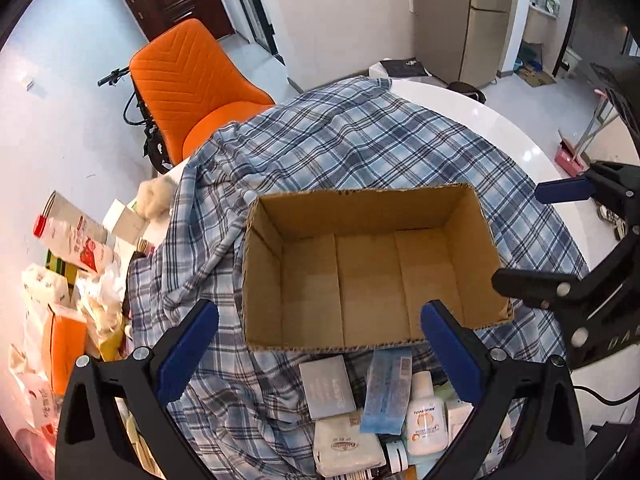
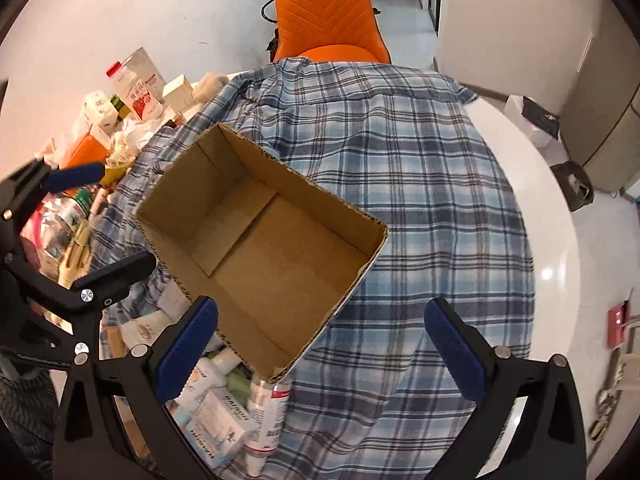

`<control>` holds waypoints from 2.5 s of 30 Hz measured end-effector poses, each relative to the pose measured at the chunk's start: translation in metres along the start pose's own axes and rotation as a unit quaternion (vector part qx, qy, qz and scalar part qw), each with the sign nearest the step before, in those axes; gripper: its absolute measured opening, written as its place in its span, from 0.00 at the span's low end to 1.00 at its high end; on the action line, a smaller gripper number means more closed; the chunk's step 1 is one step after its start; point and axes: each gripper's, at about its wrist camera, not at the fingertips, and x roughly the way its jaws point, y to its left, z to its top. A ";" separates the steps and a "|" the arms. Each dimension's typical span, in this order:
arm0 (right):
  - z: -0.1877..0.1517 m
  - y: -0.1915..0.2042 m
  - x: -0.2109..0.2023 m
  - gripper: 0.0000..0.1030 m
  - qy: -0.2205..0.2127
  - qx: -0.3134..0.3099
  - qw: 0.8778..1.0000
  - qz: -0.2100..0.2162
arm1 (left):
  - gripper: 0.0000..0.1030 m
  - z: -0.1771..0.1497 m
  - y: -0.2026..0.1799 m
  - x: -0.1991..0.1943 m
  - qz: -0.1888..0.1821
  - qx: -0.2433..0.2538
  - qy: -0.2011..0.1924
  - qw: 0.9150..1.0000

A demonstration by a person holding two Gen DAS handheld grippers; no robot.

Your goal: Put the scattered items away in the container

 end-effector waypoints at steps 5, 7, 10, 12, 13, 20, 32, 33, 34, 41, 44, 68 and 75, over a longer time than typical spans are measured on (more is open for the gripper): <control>-0.003 0.001 0.000 1.00 0.010 -0.015 1.000 -0.001 | 0.99 0.011 -0.008 0.006 0.017 0.030 0.001 0.999; -0.007 0.003 0.000 1.00 0.015 -0.031 0.999 -0.008 | 0.99 0.013 -0.007 0.008 0.010 0.027 0.004 1.000; -0.013 0.008 0.000 1.00 0.024 -0.065 0.998 -0.012 | 0.99 0.013 -0.006 0.013 0.003 0.030 0.011 0.999; -0.017 0.012 -0.002 1.00 0.028 -0.087 0.996 -0.005 | 0.99 0.010 -0.007 0.017 0.005 0.034 0.015 0.999; -0.020 0.015 -0.002 1.00 0.029 -0.097 0.995 -0.002 | 0.99 0.009 -0.007 0.019 0.004 0.034 0.017 0.999; -0.023 0.026 0.000 1.00 0.016 -0.095 0.995 -0.007 | 0.99 -0.006 -0.002 0.031 -0.028 0.004 0.051 0.998; -0.026 0.051 0.005 1.00 0.014 -0.118 0.993 -0.021 | 0.99 -0.036 0.017 0.004 -0.026 -0.014 0.024 0.999; -0.027 0.053 0.005 1.00 0.012 -0.120 0.992 -0.024 | 0.99 -0.039 0.017 0.002 -0.029 -0.013 0.022 0.999; -0.029 0.055 0.005 1.00 0.010 -0.122 0.992 -0.026 | 0.99 -0.043 0.017 0.001 -0.030 -0.012 0.020 0.999; -0.048 0.062 0.001 1.00 -0.017 -0.104 0.994 -0.028 | 0.99 -0.071 0.011 0.000 -0.037 0.001 0.006 0.999; -0.062 0.068 0.002 1.00 -0.031 -0.103 0.994 -0.036 | 0.99 -0.082 0.013 -0.005 -0.024 -0.012 -0.027 0.999; -0.178 0.109 -0.005 1.00 -0.167 -0.078 0.979 -0.082 | 0.99 -0.192 -0.025 0.007 -0.020 -0.048 -0.094 0.994; -0.224 0.098 -0.001 1.00 -0.234 0.065 0.968 -0.058 | 0.99 -0.226 -0.029 0.009 -0.016 -0.078 -0.108 0.991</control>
